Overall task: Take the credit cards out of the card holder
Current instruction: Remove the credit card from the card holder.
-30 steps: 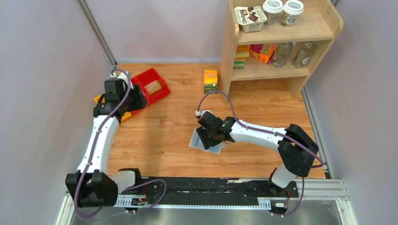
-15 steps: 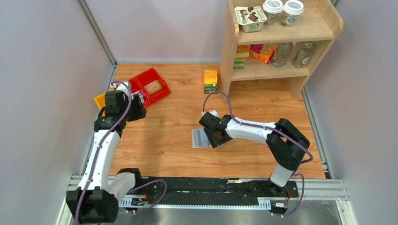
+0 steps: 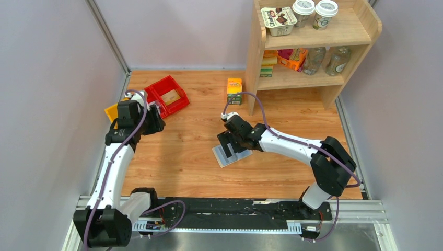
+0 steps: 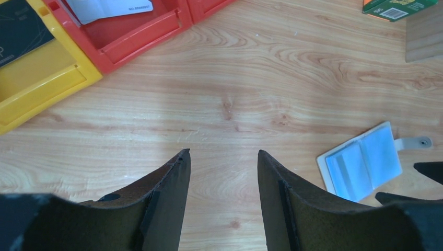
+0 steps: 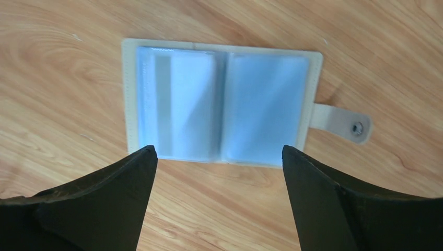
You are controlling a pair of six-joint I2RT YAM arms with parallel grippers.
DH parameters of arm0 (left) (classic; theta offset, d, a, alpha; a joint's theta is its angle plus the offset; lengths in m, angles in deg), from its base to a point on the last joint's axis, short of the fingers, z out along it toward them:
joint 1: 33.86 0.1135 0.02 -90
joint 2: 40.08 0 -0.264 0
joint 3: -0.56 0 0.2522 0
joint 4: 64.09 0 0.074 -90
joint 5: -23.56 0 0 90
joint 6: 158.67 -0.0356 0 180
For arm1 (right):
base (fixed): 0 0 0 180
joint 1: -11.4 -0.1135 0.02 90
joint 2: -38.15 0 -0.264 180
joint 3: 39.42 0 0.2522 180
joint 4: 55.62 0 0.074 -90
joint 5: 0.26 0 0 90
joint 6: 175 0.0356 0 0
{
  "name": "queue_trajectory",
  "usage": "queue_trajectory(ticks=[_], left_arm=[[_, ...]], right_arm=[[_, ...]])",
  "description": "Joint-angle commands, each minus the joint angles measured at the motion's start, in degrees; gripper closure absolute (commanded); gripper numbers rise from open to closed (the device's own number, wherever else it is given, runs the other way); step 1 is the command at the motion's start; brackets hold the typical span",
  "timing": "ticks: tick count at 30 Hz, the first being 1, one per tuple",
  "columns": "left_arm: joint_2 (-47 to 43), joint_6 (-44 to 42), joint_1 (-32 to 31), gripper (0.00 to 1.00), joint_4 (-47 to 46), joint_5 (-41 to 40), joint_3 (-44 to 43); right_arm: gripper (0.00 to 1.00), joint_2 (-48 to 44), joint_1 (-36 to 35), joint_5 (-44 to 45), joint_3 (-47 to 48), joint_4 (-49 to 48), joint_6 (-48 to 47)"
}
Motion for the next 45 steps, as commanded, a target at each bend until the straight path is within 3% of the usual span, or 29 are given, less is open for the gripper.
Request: queue_trajectory(ticks=[1,7,24,30,38,41,45], left_arm=[[0.33,-0.48,0.2,0.42,-2.36,3.35,0.0],[1.65,0.4,-2.08,0.42,-2.01,5.03,-0.61],[7.18,16.74,-23.88,0.42,-11.05,2.21,5.01],[11.93,20.17,-29.67,0.42,-15.8,2.56,5.89],[18.79,23.52,-34.25,0.46,-20.55,4.23,4.84],[21.68,24.66,-35.66,0.52,-22.3,5.02,4.31],[25.63,25.54,-37.59,0.64,-24.33,5.99,3.26]], right_arm=[[0.06,0.63,-0.17,-4.68,-0.58,-7.17,-1.24],[0.0,3.01,-0.34,-5.83,-1.37,-9.55,-0.36],[0.02,11.0,-1.84,4.1,0.91,-0.86,1.13],[0.15,10.74,-0.7,1.48,-1.1,-2.25,1.75],[0.43,9.51,4.75,-7.05,-4.71,-5.59,2.01],[0.52,10.12,5.98,-8.72,-4.98,-5.95,2.28],[0.55,10.3,6.95,-11.1,-5.33,-6.47,2.36]])
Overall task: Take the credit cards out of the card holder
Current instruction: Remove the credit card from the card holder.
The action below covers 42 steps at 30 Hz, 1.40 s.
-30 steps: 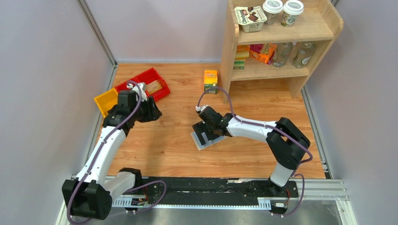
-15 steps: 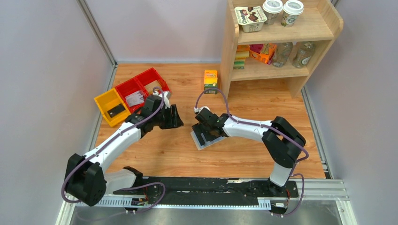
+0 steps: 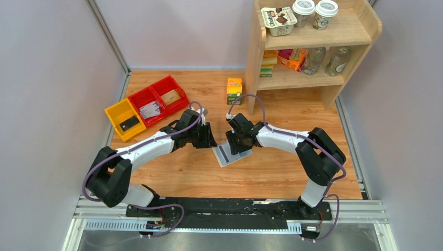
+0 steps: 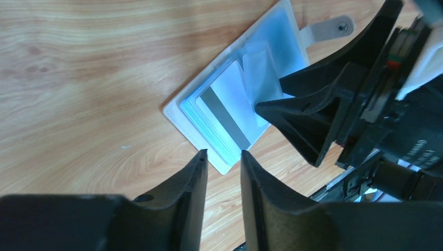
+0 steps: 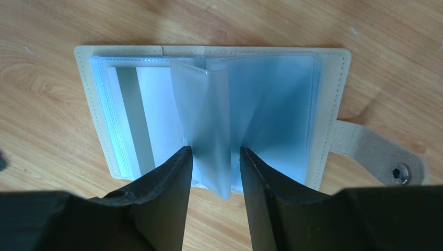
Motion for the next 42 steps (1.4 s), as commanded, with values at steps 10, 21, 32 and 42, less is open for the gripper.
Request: queue_trajectory(ticks=[10,21,32,42], left_arm=[[14.29,-0.85,-5.68,0.83,-3.14,1.92,-7.08],[21.15,-4.89,-6.91,0.9,8.3,-4.24,-9.55],[17.55,-6.13,-6.91,0.92,6.81,-5.3,-6.82],[15.88,-5.69,-6.91,0.92,4.88,-4.95,-6.47]], right_arm=[[0.58,2.06,1.93,-1.68,-3.36,0.98,0.14],[0.55,-2.34,1.93,10.08,-1.7,6.24,2.07],[0.52,-12.86,9.93,17.32,-2.83,9.25,5.95],[0.56,-21.86,8.34,-18.44,-9.6,-11.31,2.06]])
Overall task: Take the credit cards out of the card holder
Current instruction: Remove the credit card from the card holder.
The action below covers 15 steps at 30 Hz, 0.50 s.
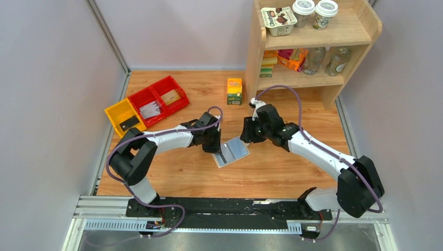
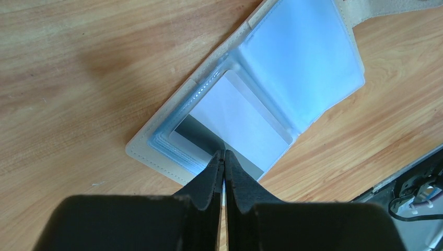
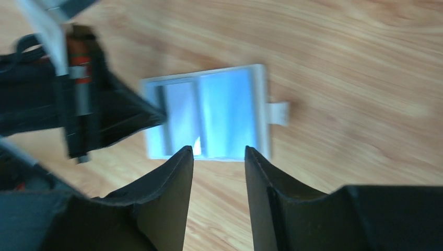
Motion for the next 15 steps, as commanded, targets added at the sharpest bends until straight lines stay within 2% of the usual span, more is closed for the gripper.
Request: queue_trajectory(ticks=[1,5,13,15], left_arm=[[-1.17,-1.32,-0.18,0.92,1.57,-2.59,1.62],[-5.55,0.7,-0.18,0.9,0.26,-3.9,3.63],[-13.47,4.92,-0.18,0.69,-1.5,-9.88,6.45],[-12.87,4.92,-0.18,0.68,-1.59,-10.41,6.19]], right_arm=[[0.57,2.25,-0.84,-18.35,-2.48,-11.82,0.32],[0.59,7.18,-0.83,-21.7,-3.18,-15.96,2.61],[0.59,15.0,-0.83,-26.27,-1.95,-20.79,4.02],[0.59,16.41,-0.75,-27.15,-1.69,-22.02,4.63]])
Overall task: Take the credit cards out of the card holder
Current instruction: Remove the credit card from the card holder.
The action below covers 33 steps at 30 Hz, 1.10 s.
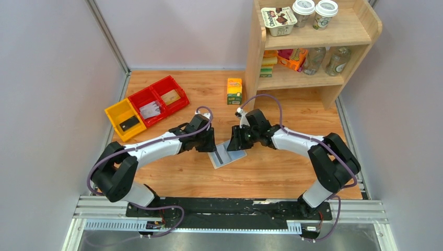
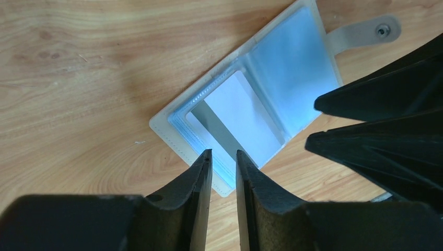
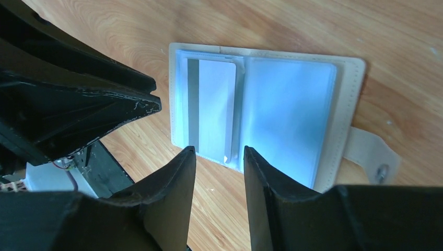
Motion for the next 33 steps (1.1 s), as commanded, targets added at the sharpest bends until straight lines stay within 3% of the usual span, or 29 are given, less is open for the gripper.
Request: queue_trajectory(ticks=[1,9,23,33], left_arm=[[-0.93,1.76,-0.18,0.68,-1.66,-2.98,-0.32],[5.84,2.11,-0.18,0.71,-1.22,-1.05,-1.64],[7.25,1.76,-0.18,0.9,-2.54,2.47,-1.91],[6.72,0.44,-0.18,0.93,-1.92,2.3,-1.73]], right_arm=[[0.59,2.71,-0.07,-4.86,1.17,-6.77,2.05],[0.61,8.25,-0.07,-4.95,1.79,-8.18,3.11],[0.65,7.29,-0.25,-11.89,-0.32,-14.42,7.5],[0.78,5.26,-0.25,-15.06,-4.53,-22.23,14.18]])
